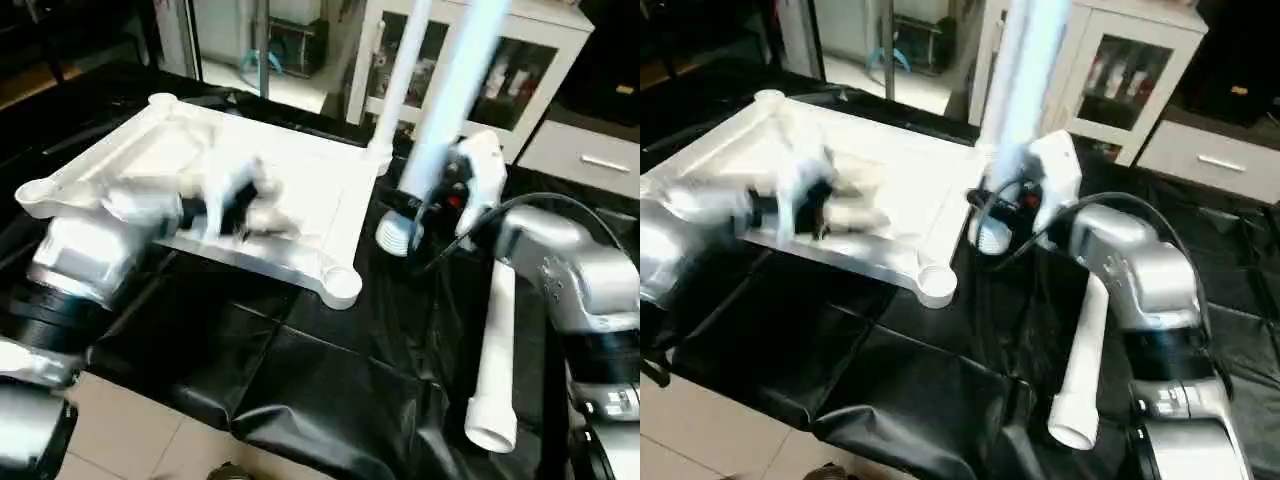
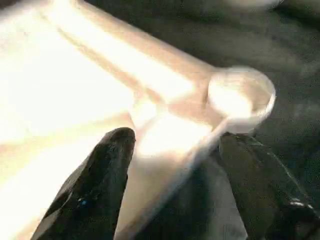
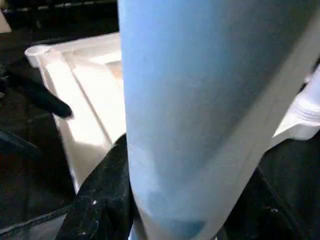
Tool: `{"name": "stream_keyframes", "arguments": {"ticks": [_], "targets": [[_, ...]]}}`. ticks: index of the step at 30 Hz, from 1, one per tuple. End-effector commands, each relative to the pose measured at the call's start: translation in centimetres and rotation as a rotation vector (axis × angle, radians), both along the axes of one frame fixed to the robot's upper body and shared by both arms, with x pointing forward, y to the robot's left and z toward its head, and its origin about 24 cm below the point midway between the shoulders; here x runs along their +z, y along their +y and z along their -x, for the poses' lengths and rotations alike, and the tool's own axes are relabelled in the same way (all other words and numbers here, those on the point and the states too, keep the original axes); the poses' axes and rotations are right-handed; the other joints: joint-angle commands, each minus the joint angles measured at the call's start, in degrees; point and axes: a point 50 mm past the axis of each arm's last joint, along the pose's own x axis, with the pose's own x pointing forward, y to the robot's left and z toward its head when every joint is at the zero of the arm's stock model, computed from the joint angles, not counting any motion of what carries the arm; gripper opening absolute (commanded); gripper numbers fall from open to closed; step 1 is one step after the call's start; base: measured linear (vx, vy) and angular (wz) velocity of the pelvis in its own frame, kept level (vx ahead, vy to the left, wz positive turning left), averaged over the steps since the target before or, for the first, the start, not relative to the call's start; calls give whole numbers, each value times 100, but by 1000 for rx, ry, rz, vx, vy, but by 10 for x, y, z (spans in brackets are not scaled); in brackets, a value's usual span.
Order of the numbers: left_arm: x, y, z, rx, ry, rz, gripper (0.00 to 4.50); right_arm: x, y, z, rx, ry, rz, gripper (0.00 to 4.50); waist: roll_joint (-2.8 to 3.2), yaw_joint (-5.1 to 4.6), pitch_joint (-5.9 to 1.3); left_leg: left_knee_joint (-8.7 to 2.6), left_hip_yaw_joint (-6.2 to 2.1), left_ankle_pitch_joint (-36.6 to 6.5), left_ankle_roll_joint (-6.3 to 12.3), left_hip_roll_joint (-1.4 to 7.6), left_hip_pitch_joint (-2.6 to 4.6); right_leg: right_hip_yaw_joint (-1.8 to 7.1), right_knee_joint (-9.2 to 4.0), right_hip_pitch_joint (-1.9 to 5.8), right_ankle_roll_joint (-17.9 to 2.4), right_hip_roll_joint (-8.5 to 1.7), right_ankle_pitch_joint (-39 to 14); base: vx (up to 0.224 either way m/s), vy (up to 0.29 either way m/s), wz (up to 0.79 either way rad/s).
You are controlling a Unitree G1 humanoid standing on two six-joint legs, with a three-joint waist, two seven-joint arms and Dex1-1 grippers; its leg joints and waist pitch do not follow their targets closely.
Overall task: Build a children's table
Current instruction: Pick table leg
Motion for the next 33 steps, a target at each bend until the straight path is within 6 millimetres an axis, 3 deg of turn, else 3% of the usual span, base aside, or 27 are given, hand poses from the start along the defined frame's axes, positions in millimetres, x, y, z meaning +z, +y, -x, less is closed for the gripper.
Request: {"name": "stream_keyframes", "arguments": {"ticks": [1,3,6,7,10,11,12,16,17,19,21,22,25,27,32,33], "targets": [[4,-7,-6,-49,-66,-33,316,10,-2,3,4,-31,2,185,150,-15,-477,-414,-30,-570,-374,158,69,265,-282,344,-909,-325,-291,0,0,0],[-1,-9,-9,-56,-83,-70,316,10,-2,4,6,-28,1,185,119,-9,-458,-414,-18,-644,-310,144,46,268,-288,359,-1071,-332,-261,0,0,0],[-11,-12,-18,-57,-123,-136,316,11,-2,8,11,-25,-2,185,111,-9,-436,-416,-10,-853,-293,138,52,279,-349,352,-985,-342,-631,0,0,0],[-13,-14,-20,-65,-127,-139,316,10,-1,9,16,-24,1,185,164,-5,-435,-414,-20,-911,-316,138,66,281,-341,349,-966,-351,-705,0,0,0],[-21,-16,-24,-99,-126,-184,316,10,1,12,22,-26,8,185,140,4,-443,-420,-26,-1003,-329,141,70,285,-383,356,-872,-368,-930,0,0,0],[-28,-15,-26,-139,-108,-230,316,11,2,14,27,-27,9,185,193,6,-445,-423,-41,-1006,-358,158,67,289,-367,352,-890,-382,-892,0,0,0],[-28,-14,-26,-144,-105,-235,316,11,3,14,28,-27,9,185,160,-6,-447,-422,-35,-1027,-349,143,73,284,-384,355,-857,-367,-933,0,0,0],[-34,-9,-27,-191,-38,-266,316,13,2,20,48,-25,25,185,153,-3,-442,-422,-37,-1051,-348,147,73,286,-380,360,-938,-377,-891,0,0,0],[-34,-9,-28,-202,-22,-263,316,13,0,20,49,-22,28,185,216,-20,-438,-420,-33,-1082,-361,147,83,291,-397,348,-971,-367,-821,0,0,0],[-33,-9,-30,-201,-23,-268,316,14,-1,21,50,-22,33,185,196,-19,-442,-411,-31,-1071,-327,144,75,294,-373,370,-1042,-371,-741,0,0,0],[-34,-8,-33,-195,-40,-306,316,14,-3,22,50,-20,40,185,240,-13,-452,-399,-32,-1031,-273,142,69,296,-375,373,-1098,-375,-739,0,0,0],[-36,-8,-33,-197,-24,-299,316,14,-4,24,52,-20,44,185,225,-21,-452,-404,-29,-1034,-267,147,72,296,-379,377,-1101,-370,-732,0,0,0],[-35,-9,-34,-200,21,-252,316,14,-5,26,52,-17,51,185,256,-7,-455,-397,-28,-1000,-247,143,75,297,-380,381,-1174,-377,-635,0,0,0],[-35,-10,-37,-189,6,-269,289,15,-6,28,53,-16,55,185,292,-1,-458,-396,-40,-1033,-255,151,77,296,-362,394,-1250,-378,-557,0,0,0],[-43,-13,-36,-177,14,-284,245,14,-7,32,62,-15,57,185,269,-4,-452,-385,-31,-1034,-164,142,61,301,-389,416,-1253,-387,-677,0,0,0],[-43,-13,-36,-177,14,-284,239,14,-7,32,62,-15,57,185,293,-1,-458,-380,-31,-994,-149,139,55,303,-395,423,-1245,-388,-692,0,0,0]]}}
